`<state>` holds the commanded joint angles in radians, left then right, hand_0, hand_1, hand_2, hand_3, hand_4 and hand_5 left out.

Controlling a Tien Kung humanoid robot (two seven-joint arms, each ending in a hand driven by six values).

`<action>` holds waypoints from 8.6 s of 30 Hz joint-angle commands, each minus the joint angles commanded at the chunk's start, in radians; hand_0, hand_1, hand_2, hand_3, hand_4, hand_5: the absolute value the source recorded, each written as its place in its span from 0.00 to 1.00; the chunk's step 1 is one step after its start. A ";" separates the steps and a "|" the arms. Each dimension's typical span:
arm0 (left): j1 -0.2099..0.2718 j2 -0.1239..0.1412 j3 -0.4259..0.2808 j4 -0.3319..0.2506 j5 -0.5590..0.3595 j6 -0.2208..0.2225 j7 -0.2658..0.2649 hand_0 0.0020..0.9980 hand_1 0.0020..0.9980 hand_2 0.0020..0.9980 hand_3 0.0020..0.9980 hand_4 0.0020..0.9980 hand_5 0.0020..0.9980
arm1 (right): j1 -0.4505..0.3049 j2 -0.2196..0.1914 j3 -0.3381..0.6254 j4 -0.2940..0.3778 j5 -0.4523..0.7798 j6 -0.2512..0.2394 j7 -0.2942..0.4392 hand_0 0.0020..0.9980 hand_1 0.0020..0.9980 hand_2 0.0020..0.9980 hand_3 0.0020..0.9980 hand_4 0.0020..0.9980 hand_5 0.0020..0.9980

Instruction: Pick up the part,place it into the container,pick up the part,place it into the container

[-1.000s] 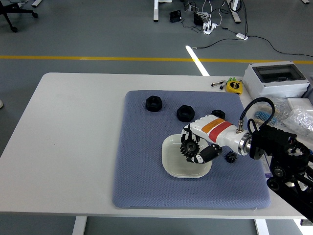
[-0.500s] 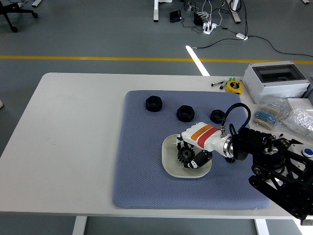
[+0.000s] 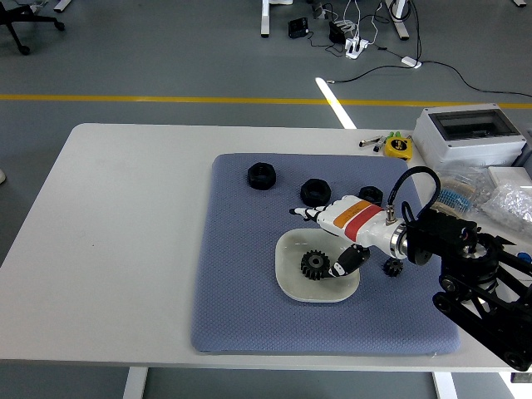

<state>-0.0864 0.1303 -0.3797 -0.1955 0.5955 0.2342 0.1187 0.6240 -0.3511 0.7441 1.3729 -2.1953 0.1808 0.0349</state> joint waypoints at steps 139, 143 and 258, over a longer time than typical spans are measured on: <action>0.002 0.007 -0.013 0.000 0.027 -0.002 0.005 0.71 0.59 0.68 0.59 0.69 0.64 | 0.058 0.019 -0.128 -0.058 0.076 -0.011 0.014 0.22 0.41 0.56 0.58 0.75 0.12; 0.001 0.007 -0.012 0.000 0.025 -0.001 0.005 0.71 0.59 0.68 0.59 0.69 0.64 | 0.058 0.019 -0.123 -0.060 0.067 -0.002 0.018 0.22 0.41 0.56 0.58 0.75 0.12; -0.025 -0.011 0.039 0.001 -0.047 0.001 -0.023 0.71 0.63 0.67 0.58 0.68 0.64 | -0.531 0.107 0.658 -0.008 1.175 -0.270 0.130 0.78 0.77 0.80 0.82 1.00 1.00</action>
<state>-0.1111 0.1190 -0.3410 -0.1941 0.5489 0.2350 0.0957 0.0930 -0.2441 1.4025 1.3650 -1.0207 -0.0893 0.1649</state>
